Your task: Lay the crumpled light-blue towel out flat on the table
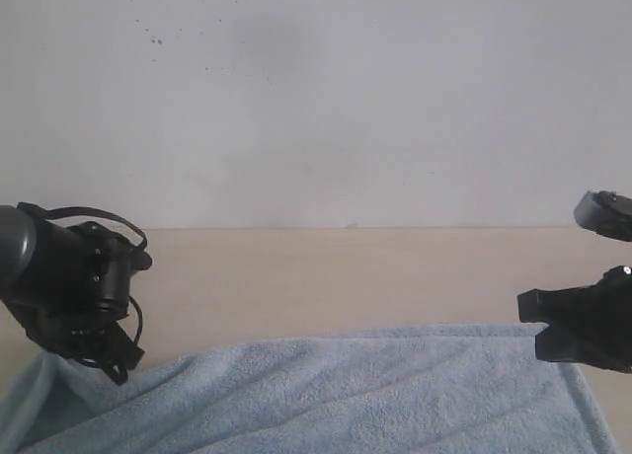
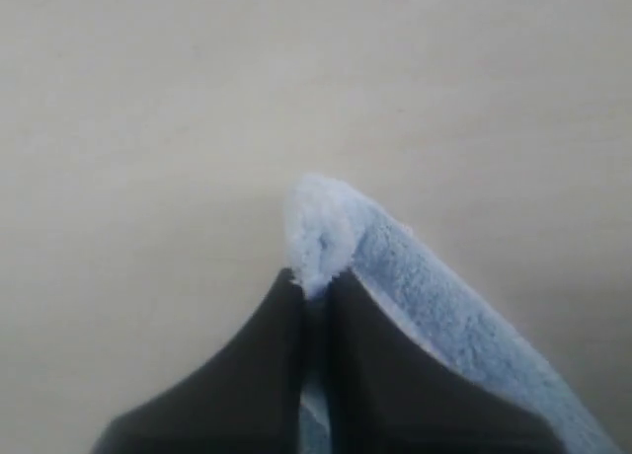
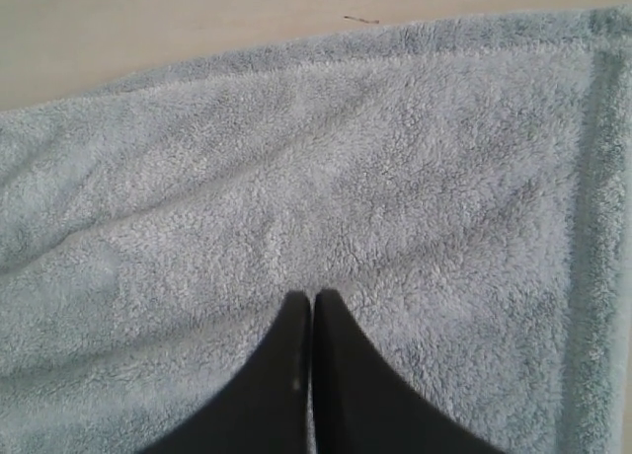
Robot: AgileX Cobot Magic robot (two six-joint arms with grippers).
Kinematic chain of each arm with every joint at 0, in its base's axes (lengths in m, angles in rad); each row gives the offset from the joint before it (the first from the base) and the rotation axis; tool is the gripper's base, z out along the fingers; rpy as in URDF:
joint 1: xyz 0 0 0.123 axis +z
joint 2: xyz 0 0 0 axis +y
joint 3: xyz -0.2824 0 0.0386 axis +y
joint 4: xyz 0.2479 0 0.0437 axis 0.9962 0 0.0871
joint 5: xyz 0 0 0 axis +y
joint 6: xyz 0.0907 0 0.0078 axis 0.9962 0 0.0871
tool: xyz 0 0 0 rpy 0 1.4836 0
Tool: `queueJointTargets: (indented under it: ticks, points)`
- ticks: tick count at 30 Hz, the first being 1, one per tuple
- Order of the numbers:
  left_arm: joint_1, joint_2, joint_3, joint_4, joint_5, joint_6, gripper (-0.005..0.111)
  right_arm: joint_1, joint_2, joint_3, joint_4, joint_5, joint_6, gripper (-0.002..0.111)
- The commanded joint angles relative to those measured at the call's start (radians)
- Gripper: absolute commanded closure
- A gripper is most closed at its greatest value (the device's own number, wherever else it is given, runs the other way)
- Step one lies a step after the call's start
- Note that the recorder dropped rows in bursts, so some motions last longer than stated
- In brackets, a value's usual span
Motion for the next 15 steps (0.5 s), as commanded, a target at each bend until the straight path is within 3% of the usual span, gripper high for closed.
queueJointTargets:
  ticks: [1, 7, 12, 14, 15]
  points:
    - [0.035, -0.04, -0.005, 0.045, 0.051, 0.0, 0.103, 0.001, -0.001, 0.006, 0.004, -0.015, -0.005, 0.109]
    - [0.116, -0.042, -0.005, 0.079, 0.239, 0.054, 0.103, 0.001, -0.001, 0.006, 0.004, -0.014, -0.003, 0.109]
    - [0.154, -0.042, -0.005, 0.116, 0.236, 0.131, 0.103, 0.001, -0.001, 0.006, 0.004, -0.006, -0.003, 0.109]
    - [0.154, -0.042, -0.005, 0.133, 0.189, 0.166, 0.095, 0.001, -0.001, 0.006, 0.004, -0.006, -0.003, 0.109]
    - [0.154, -0.042, -0.005, 0.133, 0.141, 0.194, 0.084, 0.001, -0.001, 0.006, 0.004, -0.006, -0.003, 0.109]
